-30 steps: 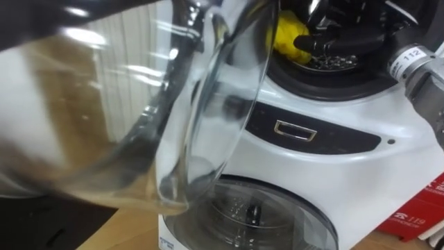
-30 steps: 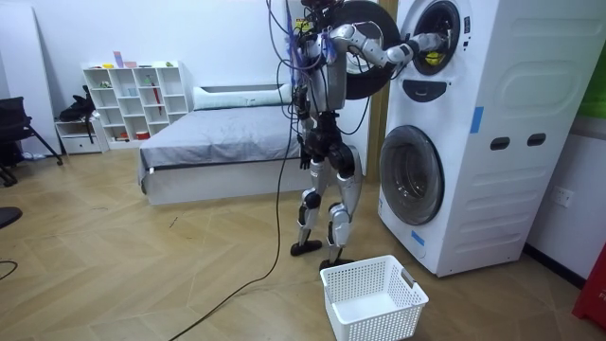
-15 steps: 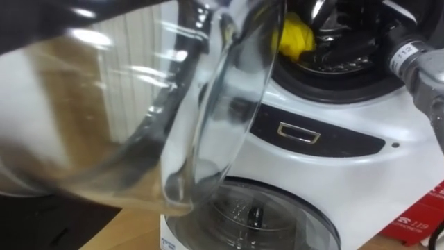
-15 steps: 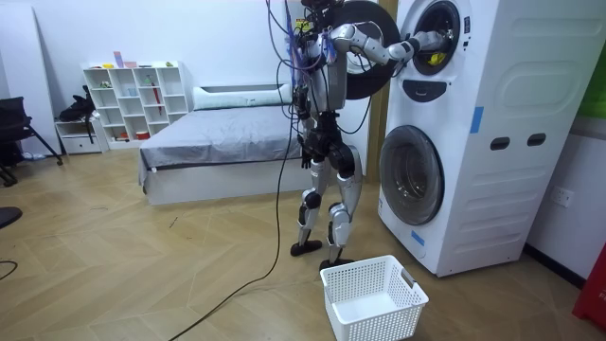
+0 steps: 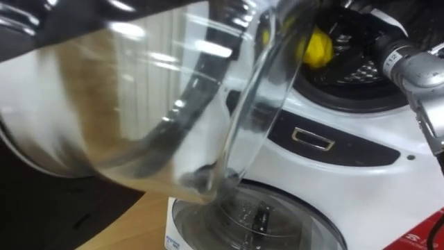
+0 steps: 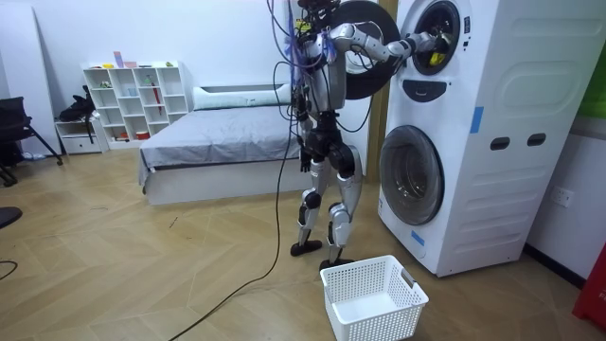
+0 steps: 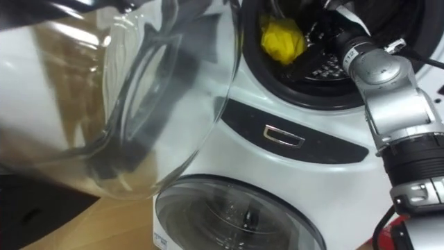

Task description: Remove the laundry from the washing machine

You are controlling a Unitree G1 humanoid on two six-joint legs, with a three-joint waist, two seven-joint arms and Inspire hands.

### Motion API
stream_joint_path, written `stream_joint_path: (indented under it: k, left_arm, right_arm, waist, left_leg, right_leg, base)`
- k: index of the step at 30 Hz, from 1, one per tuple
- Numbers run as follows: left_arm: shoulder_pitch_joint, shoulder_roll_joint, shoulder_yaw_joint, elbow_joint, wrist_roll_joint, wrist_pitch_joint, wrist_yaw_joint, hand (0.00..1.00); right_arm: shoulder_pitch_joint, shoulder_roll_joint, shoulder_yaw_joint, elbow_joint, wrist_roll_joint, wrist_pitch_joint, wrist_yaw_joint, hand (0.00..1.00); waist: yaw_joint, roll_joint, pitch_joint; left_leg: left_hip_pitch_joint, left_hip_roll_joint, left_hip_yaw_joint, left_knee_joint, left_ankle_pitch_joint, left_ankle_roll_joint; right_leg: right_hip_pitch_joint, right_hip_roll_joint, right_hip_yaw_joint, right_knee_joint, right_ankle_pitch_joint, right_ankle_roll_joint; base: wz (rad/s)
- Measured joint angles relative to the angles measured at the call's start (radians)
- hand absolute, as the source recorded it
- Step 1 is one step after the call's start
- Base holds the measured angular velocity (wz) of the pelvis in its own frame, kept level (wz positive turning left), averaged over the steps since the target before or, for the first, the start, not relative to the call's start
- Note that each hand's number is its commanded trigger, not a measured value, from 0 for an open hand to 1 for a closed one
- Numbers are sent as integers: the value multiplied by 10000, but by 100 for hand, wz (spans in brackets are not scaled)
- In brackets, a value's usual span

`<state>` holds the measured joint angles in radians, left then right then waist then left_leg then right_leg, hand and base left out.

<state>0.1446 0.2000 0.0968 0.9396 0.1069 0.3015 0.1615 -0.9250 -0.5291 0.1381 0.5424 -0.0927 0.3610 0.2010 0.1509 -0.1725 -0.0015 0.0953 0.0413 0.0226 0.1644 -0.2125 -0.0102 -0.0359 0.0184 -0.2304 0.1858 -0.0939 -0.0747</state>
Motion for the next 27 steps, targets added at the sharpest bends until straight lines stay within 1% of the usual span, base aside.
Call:
stream_joint_path:
  k: [5,8,9,10,11,13,19,23,27]
  left_arm:
    - [-46,-11,-7,60,-156,20,-9,0]
    - [-99,30,-12,81,-163,8,-15,0]
    - [-116,45,-14,103,-162,4,-15,0]
    - [-134,71,-17,107,-160,4,-15,0]
    - [-168,85,-23,108,-160,4,-18,0]
    - [-228,111,-20,110,-150,3,-73,0]
    - [-288,160,-22,108,-152,20,-392,0]
    - [-315,178,-29,108,-154,20,-383,0]
    - [-316,191,-36,108,-151,13,-377,0]
  right_arm:
    - [-32,140,23,8,-312,9,0,0]
    - [-32,154,31,8,-449,8,6,0]
    - [-33,151,52,8,-469,8,4,25]
    - [-33,151,109,8,-551,8,1,83]
    - [-33,147,166,8,-660,7,-23,100]
    - [-39,145,167,8,-746,8,-18,100]
    - [-53,165,452,29,-1100,107,270,100]
    - [-54,148,612,72,-1516,113,-168,100]
    - [-54,149,611,262,-1525,76,-452,100]
  waist:
    - [-36,-77,48]
    - [-6,-114,55]
    - [6,-128,61]
    - [51,-154,61]
    - [115,-176,52]
    - [185,-202,37]
    - [240,-268,47]
    - [342,-248,61]
    - [397,-244,64]
  left_leg:
    - [14,5,1,1,0,0]
    - [38,5,-5,1,0,0]
    - [35,5,4,-2,1,-1]
    - [35,6,31,-3,1,-1]
    - [36,8,48,-3,1,-1]
    - [33,8,40,-3,1,-1]
    - [29,8,16,-84,-7,-7]
    - [37,28,4,-132,-6,-7]
    - [37,42,8,-130,-5,-6]
  right_leg:
    - [5,9,-42,0,-11,-10]
    - [16,14,-63,7,-10,-11]
    - [16,15,-49,17,-10,-11]
    - [7,15,-9,32,-10,-12]
    - [-1,19,53,38,-9,-13]
    - [-2,23,56,35,-9,-13]
    - [-8,78,37,30,15,-22]
    - [-7,95,-19,-1,29,-25]
    - [-7,107,-16,-15,-3,-16]
  base:
    - [0]
    - [0]
    - [-4]
    - [-6]
    - [-6]
    - [0]
    - [0]
    - [0]
    - [0]
